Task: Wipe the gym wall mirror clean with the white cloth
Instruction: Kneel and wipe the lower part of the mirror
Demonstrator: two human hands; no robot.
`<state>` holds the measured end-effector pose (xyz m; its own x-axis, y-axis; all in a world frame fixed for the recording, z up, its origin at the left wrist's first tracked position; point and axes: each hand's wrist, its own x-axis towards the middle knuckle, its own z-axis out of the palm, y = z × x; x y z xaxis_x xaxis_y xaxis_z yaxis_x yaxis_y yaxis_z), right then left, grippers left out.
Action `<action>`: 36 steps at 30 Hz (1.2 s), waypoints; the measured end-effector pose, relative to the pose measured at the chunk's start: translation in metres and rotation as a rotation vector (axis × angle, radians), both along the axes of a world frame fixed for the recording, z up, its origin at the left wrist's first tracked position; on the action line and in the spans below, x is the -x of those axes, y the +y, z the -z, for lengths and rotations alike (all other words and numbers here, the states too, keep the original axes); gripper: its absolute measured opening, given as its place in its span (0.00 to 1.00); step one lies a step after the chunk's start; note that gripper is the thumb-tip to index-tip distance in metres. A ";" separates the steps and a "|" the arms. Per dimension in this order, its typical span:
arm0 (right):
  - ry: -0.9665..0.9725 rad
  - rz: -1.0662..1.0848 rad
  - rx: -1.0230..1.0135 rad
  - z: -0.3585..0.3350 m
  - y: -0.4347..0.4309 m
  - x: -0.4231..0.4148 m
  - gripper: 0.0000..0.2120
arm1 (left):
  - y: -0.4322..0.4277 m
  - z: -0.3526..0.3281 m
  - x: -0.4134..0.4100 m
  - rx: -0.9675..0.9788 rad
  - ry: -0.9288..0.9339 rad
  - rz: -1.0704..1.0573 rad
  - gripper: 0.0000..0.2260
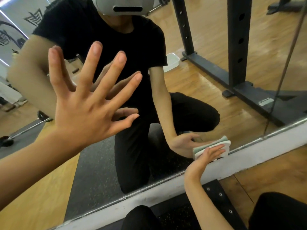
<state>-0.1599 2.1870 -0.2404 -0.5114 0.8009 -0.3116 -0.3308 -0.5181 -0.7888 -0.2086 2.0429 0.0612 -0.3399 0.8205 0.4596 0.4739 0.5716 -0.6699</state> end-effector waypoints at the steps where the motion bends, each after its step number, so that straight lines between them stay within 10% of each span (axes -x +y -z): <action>1: -0.030 0.014 -0.014 -0.002 0.008 0.002 0.43 | 0.001 -0.001 0.001 0.006 0.038 0.052 0.41; 6: -0.086 -0.022 -0.162 -0.002 0.036 -0.002 0.46 | 0.000 -0.006 0.030 0.156 0.452 0.197 0.32; 13: -0.073 0.111 -0.580 -0.092 0.049 0.008 0.44 | -0.002 -0.005 0.019 0.143 0.483 0.180 0.33; 22: -0.245 -0.012 -1.626 -0.124 0.055 -0.013 0.34 | -0.002 0.001 0.018 0.130 0.313 0.135 0.35; 28: -0.453 -0.098 -1.503 -0.070 0.088 -0.027 0.33 | 0.005 0.003 0.016 0.041 0.165 0.131 0.35; 36: -0.274 0.129 -1.782 -0.272 0.080 0.001 0.36 | -0.003 0.005 0.031 0.089 0.312 0.170 0.32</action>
